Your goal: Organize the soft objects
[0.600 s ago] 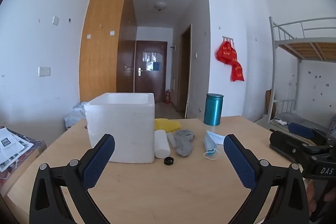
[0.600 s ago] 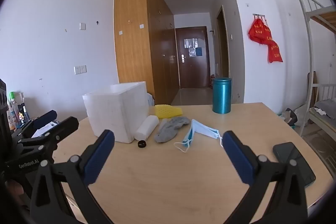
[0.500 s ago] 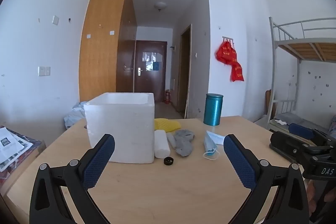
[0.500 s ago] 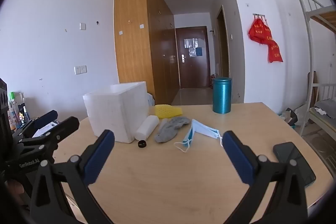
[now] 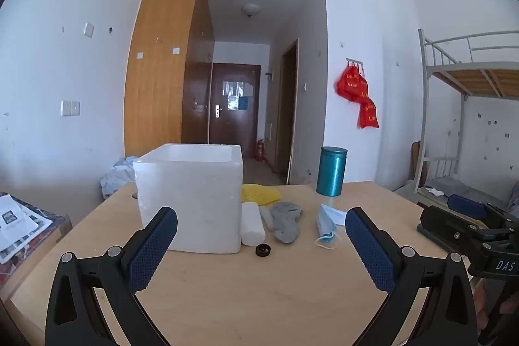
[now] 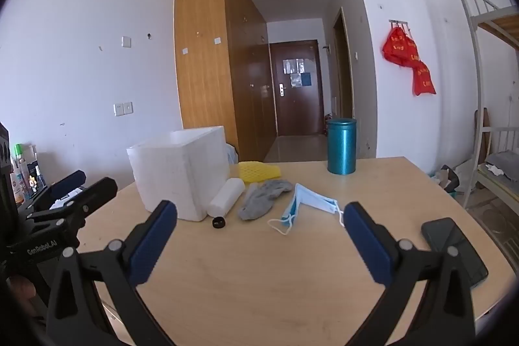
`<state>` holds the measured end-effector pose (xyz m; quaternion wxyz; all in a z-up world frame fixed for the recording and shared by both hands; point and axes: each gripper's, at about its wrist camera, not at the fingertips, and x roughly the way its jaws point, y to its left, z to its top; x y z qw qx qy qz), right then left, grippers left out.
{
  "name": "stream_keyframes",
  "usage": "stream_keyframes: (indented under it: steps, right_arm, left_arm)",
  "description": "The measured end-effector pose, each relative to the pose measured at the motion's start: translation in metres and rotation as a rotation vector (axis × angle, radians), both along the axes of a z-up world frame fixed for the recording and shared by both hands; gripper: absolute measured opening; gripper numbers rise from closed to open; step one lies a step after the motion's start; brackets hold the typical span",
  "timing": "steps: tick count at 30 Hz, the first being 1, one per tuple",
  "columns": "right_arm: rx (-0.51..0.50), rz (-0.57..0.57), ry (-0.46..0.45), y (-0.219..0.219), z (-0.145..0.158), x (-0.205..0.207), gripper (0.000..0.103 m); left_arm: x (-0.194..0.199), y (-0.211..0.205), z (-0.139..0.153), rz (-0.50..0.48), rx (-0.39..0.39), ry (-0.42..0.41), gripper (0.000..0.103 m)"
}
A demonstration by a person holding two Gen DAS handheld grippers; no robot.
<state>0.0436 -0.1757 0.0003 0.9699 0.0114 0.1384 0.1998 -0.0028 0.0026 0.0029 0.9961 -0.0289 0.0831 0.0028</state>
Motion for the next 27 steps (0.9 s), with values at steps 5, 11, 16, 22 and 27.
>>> stream_keyframes:
  steps: [5, 11, 16, 22, 27]
  right_arm:
    - [0.003, 0.005, 0.002, -0.002, -0.0022, 0.0065, 0.103]
    - [-0.011, -0.012, -0.004, -0.0013, -0.0032, 0.0041, 0.103]
    - [-0.011, -0.015, -0.008, -0.0014, -0.0021, 0.0039, 0.103]
    - [-0.014, -0.023, -0.008, -0.0021, -0.0039, 0.0042, 0.103]
    - [-0.011, -0.027, -0.004, -0.0049, -0.0035, 0.0048, 0.103]
  left_arm:
    - [0.001, -0.0011, -0.0025, 0.002, 0.0, 0.0, 0.103]
    - [0.0022, -0.0015, -0.0012, 0.003, -0.001, 0.008, 0.103]
    - [0.003, -0.0021, -0.0011, 0.009, 0.008, -0.003, 0.103]
    - [0.0045, -0.0011, -0.003, 0.014, 0.009, 0.009, 0.103]
    - [0.0043, -0.0013, -0.0028, 0.015, 0.008, 0.005, 0.103]
